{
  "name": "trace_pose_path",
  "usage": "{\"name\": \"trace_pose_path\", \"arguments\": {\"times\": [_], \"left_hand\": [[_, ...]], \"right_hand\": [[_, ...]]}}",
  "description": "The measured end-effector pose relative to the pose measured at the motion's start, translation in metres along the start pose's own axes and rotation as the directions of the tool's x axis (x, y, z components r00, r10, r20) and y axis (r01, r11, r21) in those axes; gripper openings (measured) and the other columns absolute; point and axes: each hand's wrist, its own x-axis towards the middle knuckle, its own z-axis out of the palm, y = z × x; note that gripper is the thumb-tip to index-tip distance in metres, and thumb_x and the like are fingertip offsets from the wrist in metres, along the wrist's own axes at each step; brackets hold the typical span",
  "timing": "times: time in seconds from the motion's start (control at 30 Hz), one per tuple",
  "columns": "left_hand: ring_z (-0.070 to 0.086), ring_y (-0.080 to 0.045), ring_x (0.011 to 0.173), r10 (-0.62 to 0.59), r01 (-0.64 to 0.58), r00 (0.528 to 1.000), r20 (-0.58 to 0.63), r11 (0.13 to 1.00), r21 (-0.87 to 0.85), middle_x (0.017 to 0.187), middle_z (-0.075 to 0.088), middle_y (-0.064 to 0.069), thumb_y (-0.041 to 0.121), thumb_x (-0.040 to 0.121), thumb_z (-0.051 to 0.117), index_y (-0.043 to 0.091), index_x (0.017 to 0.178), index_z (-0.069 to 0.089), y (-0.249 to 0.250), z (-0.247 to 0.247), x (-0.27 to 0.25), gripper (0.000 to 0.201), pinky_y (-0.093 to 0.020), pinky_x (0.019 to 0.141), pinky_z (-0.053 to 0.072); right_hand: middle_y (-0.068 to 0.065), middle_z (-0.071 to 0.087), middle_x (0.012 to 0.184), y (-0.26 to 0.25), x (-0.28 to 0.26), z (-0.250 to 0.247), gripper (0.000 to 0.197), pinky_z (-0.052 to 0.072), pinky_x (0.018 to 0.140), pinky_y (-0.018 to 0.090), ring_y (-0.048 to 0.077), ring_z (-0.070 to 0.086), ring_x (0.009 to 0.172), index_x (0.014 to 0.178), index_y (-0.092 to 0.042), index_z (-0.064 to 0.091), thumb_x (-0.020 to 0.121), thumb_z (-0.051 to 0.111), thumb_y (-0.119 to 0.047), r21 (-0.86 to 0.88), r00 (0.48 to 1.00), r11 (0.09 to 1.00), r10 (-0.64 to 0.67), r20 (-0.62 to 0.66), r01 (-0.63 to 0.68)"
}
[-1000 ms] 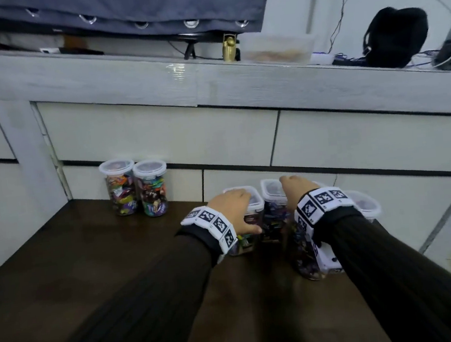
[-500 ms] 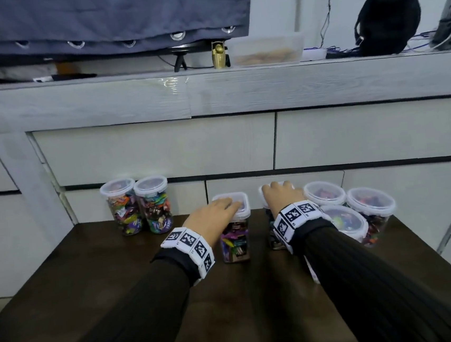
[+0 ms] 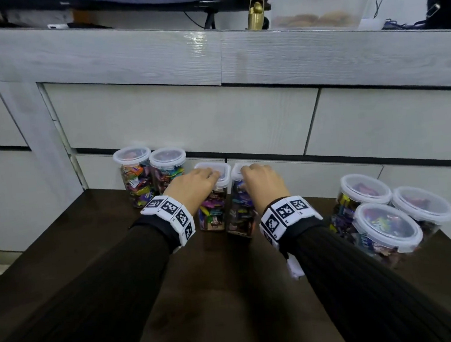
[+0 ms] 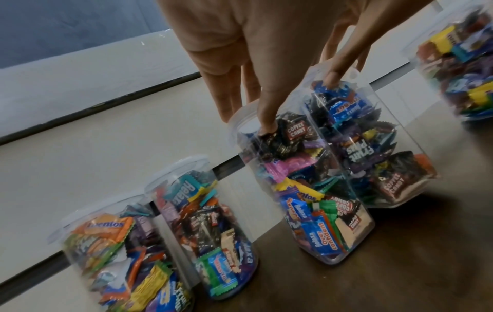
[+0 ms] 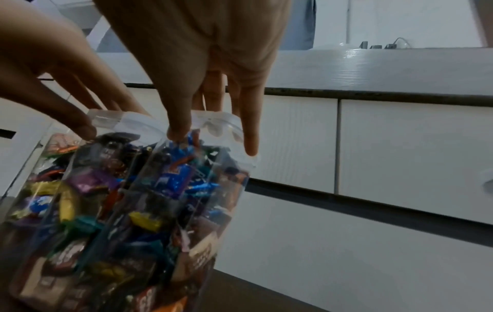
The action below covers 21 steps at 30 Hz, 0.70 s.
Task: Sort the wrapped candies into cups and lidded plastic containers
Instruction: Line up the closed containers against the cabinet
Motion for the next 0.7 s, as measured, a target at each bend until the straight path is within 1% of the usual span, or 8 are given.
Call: {"name": "trace_pose_path", "arguments": {"times": [0.07,0.13,0.23,0.33,0.4,0.47,0.53,0.7], "left_hand": [[0.040,-0.026,0.134,-0.029,0.029,1.000,-0.010,1.000,0.010,0.149,0.037,-0.007,0.003,0.099,0.044,0.013,0.150,0.025,-0.007,0.003,0.005,0.056,-0.040,0.098,0.048],[0.042,-0.027,0.132,-0.061,0.061,0.998,-0.016,0.998,0.012,0.146,0.040,-0.008,0.002,0.098,0.045,0.011,0.148,0.029,-0.015,0.006,0.010,0.054,-0.040,0.095,0.048],[0.045,-0.028,0.131,-0.077,0.077,0.997,-0.008,0.997,0.009,0.142,0.044,-0.010,0.000,0.096,0.046,0.009,0.144,0.034,-0.024,0.009,0.017,0.051,-0.041,0.097,0.048],[0.045,-0.029,0.130,-0.066,0.066,0.998,-0.014,0.998,0.015,0.142,0.045,-0.012,-0.005,0.091,0.050,0.008,0.142,0.037,-0.030,0.014,0.028,0.054,-0.042,0.099,0.046],[0.047,-0.030,0.128,-0.070,0.070,0.997,-0.016,0.997,0.016,0.141,0.046,-0.012,-0.006,0.090,0.051,0.007,0.141,0.038,-0.033,0.017,0.037,0.054,-0.042,0.097,0.048],[0.049,-0.030,0.126,-0.085,0.086,0.996,-0.028,0.996,0.030,0.140,0.047,-0.012,-0.004,0.093,0.050,0.008,0.141,0.039,-0.035,0.019,0.046,0.050,-0.041,0.092,0.050],[0.049,-0.030,0.126,-0.091,0.093,0.995,-0.041,0.995,0.031,0.140,0.048,-0.012,-0.001,0.095,0.049,0.008,0.140,0.039,-0.037,0.022,0.054,0.047,-0.041,0.089,0.049],[0.046,-0.030,0.128,-0.098,0.094,0.990,-0.106,0.995,-0.037,0.140,0.047,-0.013,0.000,0.094,0.052,0.008,0.140,0.040,-0.041,0.034,0.057,0.048,-0.043,0.091,0.048]], "right_hand": [[0.013,0.056,0.122,-0.006,0.007,0.009,0.025,0.044,0.080,0.038,0.032,0.051,0.112,0.120,-0.005,0.050,0.096,0.050,-0.012,0.014,0.999,0.999,-0.029,-0.017,0.029],[0.013,0.054,0.124,-0.013,0.015,0.017,0.027,0.046,0.081,0.037,0.032,0.050,0.113,0.123,-0.005,0.049,0.097,0.048,-0.011,0.002,0.998,0.999,-0.053,-0.025,0.053],[0.014,0.049,0.129,-0.018,0.027,0.028,0.033,0.046,0.086,0.038,0.032,0.046,0.119,0.131,-0.004,0.042,0.098,0.043,-0.009,-0.014,0.998,0.998,-0.061,-0.022,0.061],[0.016,0.043,0.135,-0.011,0.040,0.031,0.041,0.046,0.093,0.041,0.033,0.041,0.124,0.136,-0.006,0.037,0.095,0.046,-0.006,0.021,0.998,0.997,-0.069,-0.009,0.069],[0.016,0.041,0.137,-0.004,0.048,0.032,0.046,0.045,0.095,0.041,0.033,0.039,0.127,0.137,-0.006,0.035,0.092,0.048,-0.001,0.015,0.995,0.995,-0.098,0.004,0.098],[0.016,0.039,0.138,-0.001,0.055,0.035,0.048,0.045,0.094,0.040,0.033,0.037,0.128,0.137,-0.007,0.034,0.092,0.048,0.000,0.005,0.994,0.994,-0.106,-0.005,0.106],[0.014,0.040,0.137,0.000,0.060,0.039,0.048,0.044,0.094,0.039,0.032,0.037,0.127,0.137,-0.008,0.034,0.091,0.048,0.000,0.009,0.996,0.996,-0.089,-0.022,0.089],[0.013,0.043,0.134,0.000,0.064,0.045,0.050,0.045,0.090,0.038,0.032,0.039,0.124,0.134,-0.009,0.037,0.088,0.053,0.000,0.004,0.993,0.996,-0.086,-0.076,0.086]]}}
